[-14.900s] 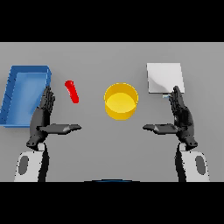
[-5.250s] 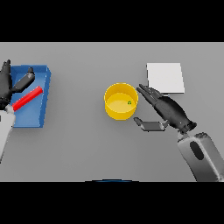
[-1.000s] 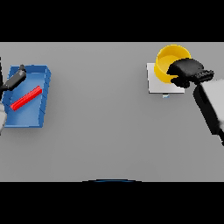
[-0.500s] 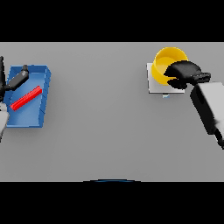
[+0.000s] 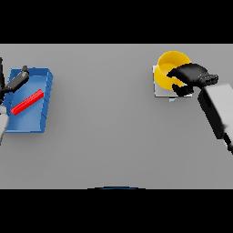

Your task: Pick up the red beaker and tilt it to pour out 1 green nut into yellow bowl. Pick up the yellow bowl and place it on the metallic measuring scale.

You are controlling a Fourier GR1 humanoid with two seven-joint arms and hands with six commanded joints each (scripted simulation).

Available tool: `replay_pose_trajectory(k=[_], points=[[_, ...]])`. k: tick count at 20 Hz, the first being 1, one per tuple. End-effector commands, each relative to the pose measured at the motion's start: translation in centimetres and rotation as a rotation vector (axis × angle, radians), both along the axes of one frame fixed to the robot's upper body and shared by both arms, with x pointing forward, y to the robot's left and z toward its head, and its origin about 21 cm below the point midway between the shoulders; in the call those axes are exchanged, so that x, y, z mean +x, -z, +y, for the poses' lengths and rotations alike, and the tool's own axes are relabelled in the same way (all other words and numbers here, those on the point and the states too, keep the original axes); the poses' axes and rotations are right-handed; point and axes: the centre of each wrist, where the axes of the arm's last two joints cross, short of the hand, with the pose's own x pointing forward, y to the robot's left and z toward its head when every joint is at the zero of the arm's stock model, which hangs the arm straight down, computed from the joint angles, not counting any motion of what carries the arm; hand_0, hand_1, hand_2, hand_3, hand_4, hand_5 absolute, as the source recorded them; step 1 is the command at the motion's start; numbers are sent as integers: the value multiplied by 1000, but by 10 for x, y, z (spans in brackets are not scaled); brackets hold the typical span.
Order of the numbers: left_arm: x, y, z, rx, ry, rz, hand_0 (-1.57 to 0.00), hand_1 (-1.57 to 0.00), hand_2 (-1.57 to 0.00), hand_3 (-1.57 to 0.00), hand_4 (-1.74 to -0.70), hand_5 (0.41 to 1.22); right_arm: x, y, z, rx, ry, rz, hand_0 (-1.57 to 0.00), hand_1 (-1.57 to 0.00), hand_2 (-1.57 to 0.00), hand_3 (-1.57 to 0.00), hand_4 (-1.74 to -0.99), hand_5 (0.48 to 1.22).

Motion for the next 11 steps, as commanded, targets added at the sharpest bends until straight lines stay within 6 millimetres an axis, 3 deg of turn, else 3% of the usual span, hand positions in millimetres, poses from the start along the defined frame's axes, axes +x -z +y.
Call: replay_pose_trajectory(k=[1, 5, 11], points=[[-3, 3, 2, 3, 14, 0, 1, 1, 1, 1, -722, 664, 1, 2, 0, -6, 0, -1, -207, -184, -244, -429, -1552, 876], [-1, 8, -1, -1, 4, 2, 1, 1, 1, 1, -726, 665, 2, 3, 0, 27, -5, -1, -84, -75, -99, -296, -1530, 809], [1, 4, -2, 2, 11, -5, 1, 1, 1, 1, -726, 665, 1, 4, -3, 8, 55, 20, -21, -19, -25, -146, -1478, 738]])
